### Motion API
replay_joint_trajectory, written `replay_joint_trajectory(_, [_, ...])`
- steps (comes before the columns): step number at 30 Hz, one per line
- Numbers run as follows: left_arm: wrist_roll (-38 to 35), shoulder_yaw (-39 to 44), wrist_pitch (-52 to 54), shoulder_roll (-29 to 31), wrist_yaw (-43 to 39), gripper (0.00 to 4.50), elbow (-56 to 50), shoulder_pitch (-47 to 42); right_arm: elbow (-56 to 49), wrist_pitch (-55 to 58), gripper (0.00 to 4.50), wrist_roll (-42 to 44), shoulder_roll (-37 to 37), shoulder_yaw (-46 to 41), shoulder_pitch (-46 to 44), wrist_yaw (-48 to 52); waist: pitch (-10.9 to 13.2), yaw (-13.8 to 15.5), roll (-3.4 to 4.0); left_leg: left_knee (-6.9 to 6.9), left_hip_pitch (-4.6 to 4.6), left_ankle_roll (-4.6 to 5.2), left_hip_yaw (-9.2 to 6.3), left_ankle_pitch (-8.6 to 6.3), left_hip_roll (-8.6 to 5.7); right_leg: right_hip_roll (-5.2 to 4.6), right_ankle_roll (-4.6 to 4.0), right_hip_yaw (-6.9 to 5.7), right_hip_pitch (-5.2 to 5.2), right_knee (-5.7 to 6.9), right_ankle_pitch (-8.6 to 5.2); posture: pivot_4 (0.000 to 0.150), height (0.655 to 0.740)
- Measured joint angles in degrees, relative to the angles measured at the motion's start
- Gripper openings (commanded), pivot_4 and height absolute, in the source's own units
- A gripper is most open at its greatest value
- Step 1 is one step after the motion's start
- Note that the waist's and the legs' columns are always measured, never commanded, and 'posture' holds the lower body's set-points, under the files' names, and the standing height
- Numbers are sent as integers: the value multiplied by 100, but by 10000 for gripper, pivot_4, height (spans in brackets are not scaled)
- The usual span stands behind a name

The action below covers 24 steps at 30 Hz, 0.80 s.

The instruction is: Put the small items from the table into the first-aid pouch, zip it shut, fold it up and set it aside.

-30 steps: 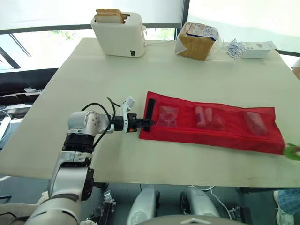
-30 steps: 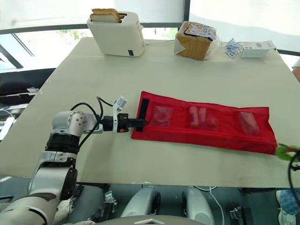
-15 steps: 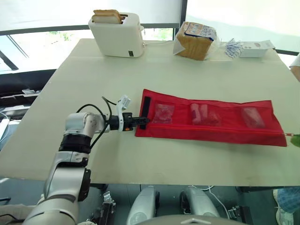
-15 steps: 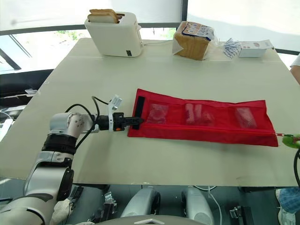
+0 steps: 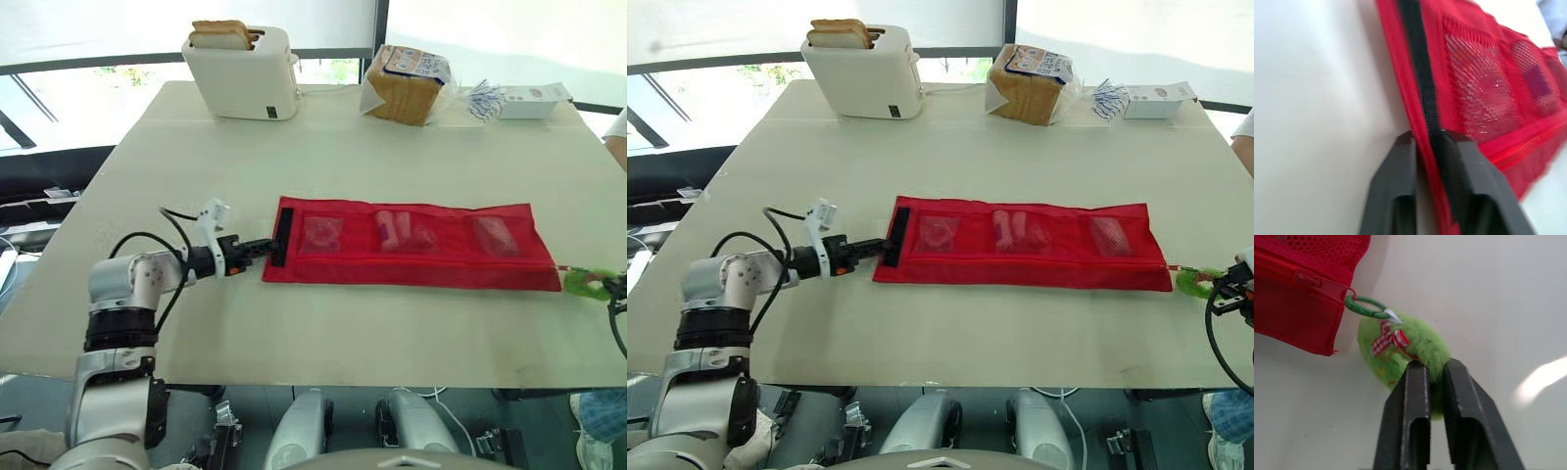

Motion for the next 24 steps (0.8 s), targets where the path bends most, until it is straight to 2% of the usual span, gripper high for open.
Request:
replay_joint_trajectory(4, [479, 414, -1138, -396, 1006, 42162, 83, -60, -850, 513, 35954, 594, 616, -1237, 602, 153, -3, 115, 6, -2, -1, 12, -3, -7, 0, -1, 1, -3, 0, 2, 1, 1500, 7400])
replay_joint_trajectory(5, [520, 479, -1349, -461, 1109, 42543, 86, -92, -1053, 622, 41921, 860, 757, -1584, 707, 251, -3, 120, 6, -2, -1, 19, -3, -11, 0, -1, 2, -4, 0, 1, 1, 1500, 7400])
replay_joint_trajectory(6, [537, 544, -1619, -580, 1124, 42543, 50, -125, -1278, 746, 44828, 1188, 931, -1887, 804, 340, -4, 131, 4, -2, -1, 18, -4, -11, 0, -1, 2, -4, 1, 0, 1, 1500, 7400])
replay_joint_trajectory(8, [535, 348, -2175, -784, 785, 42543, -259, -154, -1934, 1033, 44828, 1979, 1385, -2264, 934, 438, -5, 115, -4, -1, -4, 3, -2, -2, 0, -1, 2, -3, 1, -1, 2, 1500, 7400])
replay_joint_trajectory(10, [454, 112, -2300, -821, 380, 42543, -558, -165, -2255, 1209, 44828, 2380, 1583, -2285, 983, 385, -5, 94, -4, -1, -3, 3, 1, -2, -1, -2, 2, 0, 2, -1, 2, 1500, 7400])
replay_joint_trajectory(13, [146, -570, -2527, -754, -959, 42543, -1503, -121, -2873, 1489, 44828, 3201, 2230, -2308, 1100, -156, -5, 76, 0, -3, -1, 2, 1, -2, 1, -2, 1, -1, 1, -1, 1, 1500, 7400])
replay_joint_trajectory(14, [121, -665, -2562, -739, -1107, 42543, -1621, -110, -2947, 1508, 44828, 3283, 2302, -2289, 1109, -223, -7, 69, 5, -5, 1, 2, 2, -1, 1, -1, 0, -1, 1, -1, 1, 1500, 7400])
replay_joint_trajectory(15, [12, -988, -2631, -665, -1656, 42543, -1965, -59, -3162, 1599, 44828, 3447, 2511, -2139, 1143, -568, -11, 60, 12, -6, 5, 2, 5, -1, 1, -1, 0, 2, 1, 0, 1, 1500, 7400])
replay_joint_trajectory(19, [-292, -1436, -2533, -571, -2477, 42543, -2376, -27, -3167, 1734, 44828, 3415, 2837, -1588, 1208, -1328, -12, 66, 15, -5, 5, 4, 7, -1, 0, 0, 0, 3, 2, 1, 0, 1500, 7400])
replay_joint_trajectory(24, [-487, -1620, -2396, -442, -2993, 42543, -2482, -169, -2693, 1560, 44828, 3290, 2986, -1402, 1002, -1906, -11, 68, 19, -5, 4, 5, 10, -1, -2, 4, 0, 3, 2, 0, 0, 1500, 7400])
